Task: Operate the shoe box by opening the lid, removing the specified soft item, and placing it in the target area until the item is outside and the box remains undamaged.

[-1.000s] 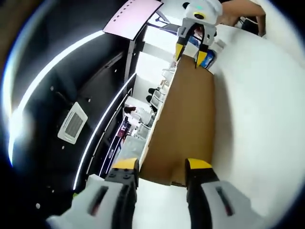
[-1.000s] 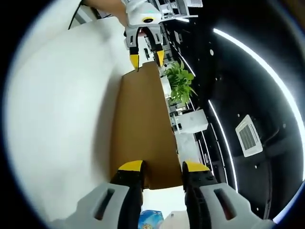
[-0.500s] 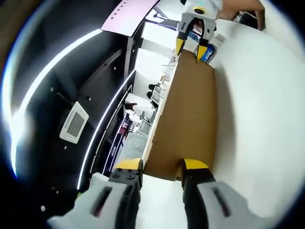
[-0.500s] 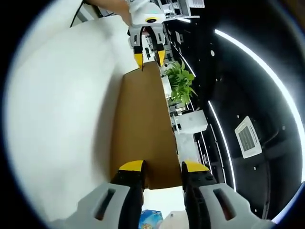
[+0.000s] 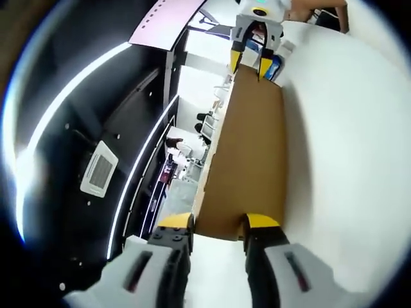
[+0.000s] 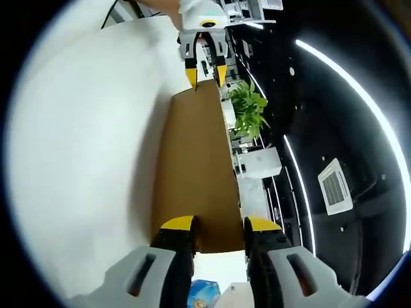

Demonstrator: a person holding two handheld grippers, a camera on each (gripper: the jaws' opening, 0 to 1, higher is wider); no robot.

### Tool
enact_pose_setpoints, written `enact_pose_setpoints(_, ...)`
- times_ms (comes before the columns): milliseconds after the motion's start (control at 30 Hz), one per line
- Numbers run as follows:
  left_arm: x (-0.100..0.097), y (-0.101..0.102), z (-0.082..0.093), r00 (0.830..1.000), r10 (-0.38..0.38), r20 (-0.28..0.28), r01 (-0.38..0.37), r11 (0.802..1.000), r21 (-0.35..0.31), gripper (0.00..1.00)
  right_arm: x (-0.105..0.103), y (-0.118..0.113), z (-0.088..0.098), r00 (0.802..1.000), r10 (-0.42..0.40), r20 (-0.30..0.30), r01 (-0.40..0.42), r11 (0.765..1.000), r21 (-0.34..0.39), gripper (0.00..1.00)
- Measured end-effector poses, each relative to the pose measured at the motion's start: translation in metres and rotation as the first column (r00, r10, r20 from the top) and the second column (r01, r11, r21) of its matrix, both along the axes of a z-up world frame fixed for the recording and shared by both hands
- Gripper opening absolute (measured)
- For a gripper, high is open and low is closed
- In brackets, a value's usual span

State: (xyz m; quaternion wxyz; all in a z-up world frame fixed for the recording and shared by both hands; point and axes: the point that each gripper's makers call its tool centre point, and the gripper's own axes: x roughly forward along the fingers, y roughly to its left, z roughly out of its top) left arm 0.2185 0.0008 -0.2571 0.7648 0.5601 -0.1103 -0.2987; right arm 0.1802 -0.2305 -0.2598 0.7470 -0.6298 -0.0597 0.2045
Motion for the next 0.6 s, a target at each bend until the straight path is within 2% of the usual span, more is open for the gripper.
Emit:
enact_pose_setpoints(367, -0.001, 0.000, -0.010, 0.999, -0.011, -0.030, 0.011, 1.000, -0.003, 0.33, -0.001, 0.002, -0.007, 1.000, -0.002, -0.020, 0.002, 1.000, -0.017, 0.28)
enact_pose_setpoints(600, -0.001, -0.001, -0.012, 0.999, -0.015, -0.029, 0.014, 1.000, -0.017, 0.33, -0.003, 0.003, -0.009, 1.000, -0.002, -0.028, 0.001, 1.000, -0.009, 0.29)
